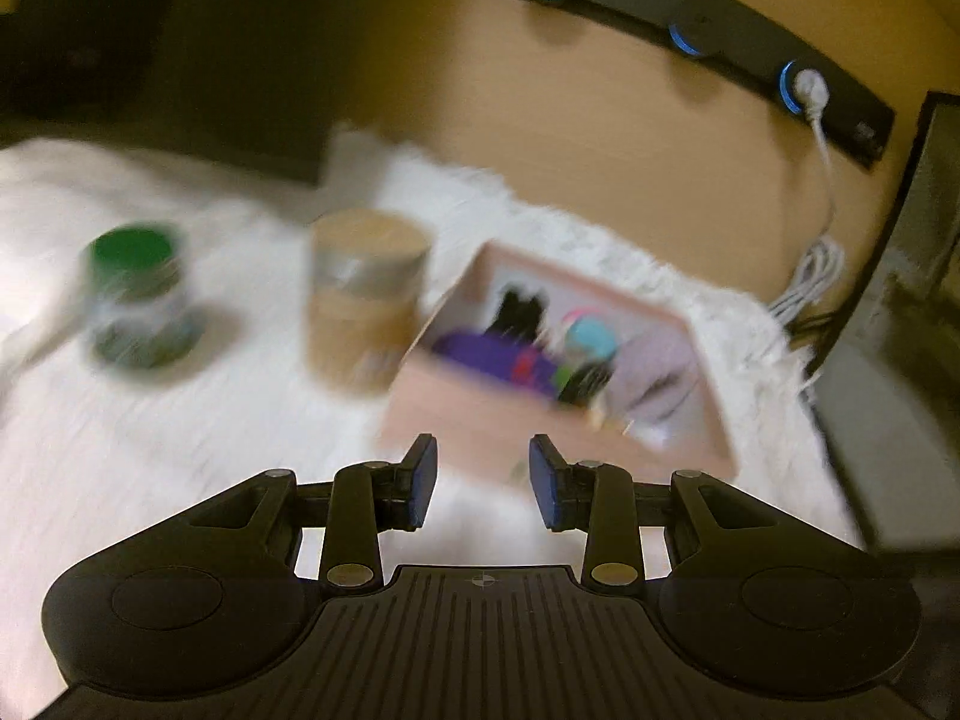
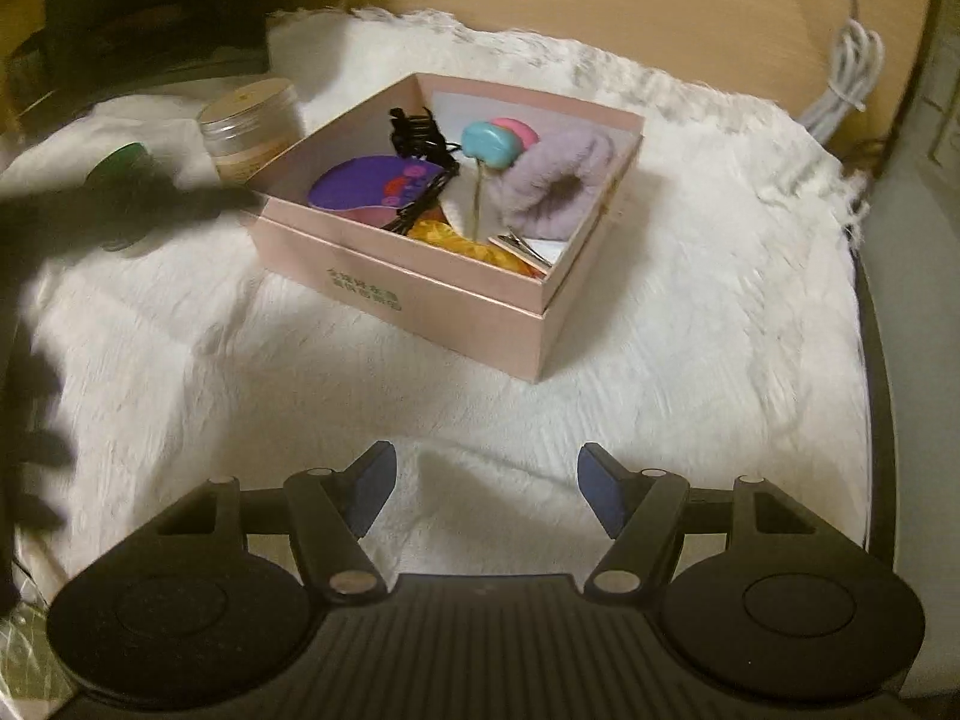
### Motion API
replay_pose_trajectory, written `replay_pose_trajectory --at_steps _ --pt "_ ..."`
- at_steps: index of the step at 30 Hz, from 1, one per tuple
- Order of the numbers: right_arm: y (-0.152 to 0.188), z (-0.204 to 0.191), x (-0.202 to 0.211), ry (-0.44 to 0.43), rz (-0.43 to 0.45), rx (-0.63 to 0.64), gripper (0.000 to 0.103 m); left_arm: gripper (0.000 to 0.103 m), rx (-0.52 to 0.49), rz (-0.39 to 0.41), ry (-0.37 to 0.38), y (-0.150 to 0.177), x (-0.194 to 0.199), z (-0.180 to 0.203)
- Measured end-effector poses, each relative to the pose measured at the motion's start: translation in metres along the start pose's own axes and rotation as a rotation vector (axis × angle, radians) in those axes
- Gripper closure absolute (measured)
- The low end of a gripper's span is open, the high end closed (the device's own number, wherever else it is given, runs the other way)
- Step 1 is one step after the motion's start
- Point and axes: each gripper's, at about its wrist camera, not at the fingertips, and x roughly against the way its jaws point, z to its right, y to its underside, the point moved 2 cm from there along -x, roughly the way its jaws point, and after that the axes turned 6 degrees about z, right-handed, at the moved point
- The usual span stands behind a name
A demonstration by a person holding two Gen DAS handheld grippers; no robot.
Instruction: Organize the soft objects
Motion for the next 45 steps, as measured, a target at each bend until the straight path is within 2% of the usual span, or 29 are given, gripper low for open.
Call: replay_pose_trajectory --at_steps 6,9,12,14,18,20,22,24,27,34,45 --pt "0.006 0.01 -0.013 -0.117 0.058 0.044 0.033 0.066 -0.026 -0.003 -0.185 0.048 0.018 0.009" --pt "0.005 0.008 -0.022 -0.168 0.103 0.076 0.032 0.066 -0.007 -0.032 -0.234 0.067 0.017 0.013" --pt "0.006 0.003 -0.036 -0.193 0.113 0.11 0.029 0.064 -0.047 -0.02 -0.286 0.079 0.018 0.025" --pt "0.009 0.002 -0.044 -0.223 0.105 0.123 0.018 0.06 -0.058 -0.028 -0.304 0.079 0.015 0.031" --pt "0.018 0.0 -0.045 -0.201 0.149 0.178 0.015 0.061 -0.065 -0.029 -0.36 0.082 0.013 0.04" --pt "0.02 0.002 -0.046 -0.184 0.164 0.183 0.004 0.061 -0.057 -0.012 -0.391 0.086 0.016 0.045" --pt "0.019 0.009 -0.049 -0.153 0.148 0.153 0.0 0.062 -0.095 -0.009 -0.407 0.09 0.017 0.051" --pt "0.019 0.013 -0.049 -0.137 0.15 0.145 0.0 0.062 -0.074 -0.007 -0.407 0.09 0.018 0.05" --pt "0.02 0.014 -0.049 -0.149 0.156 0.162 0.0 0.063 -0.013 0.005 -0.402 0.089 0.02 0.045" --pt "0.028 0.016 -0.048 -0.177 0.234 0.183 0.0 0.062 -0.028 0.001 -0.425 0.087 0.017 0.047" --pt "0.028 0.016 -0.048 -0.183 0.236 0.177 0.0 0.062 -0.026 0.003 -0.433 0.087 0.016 0.045"
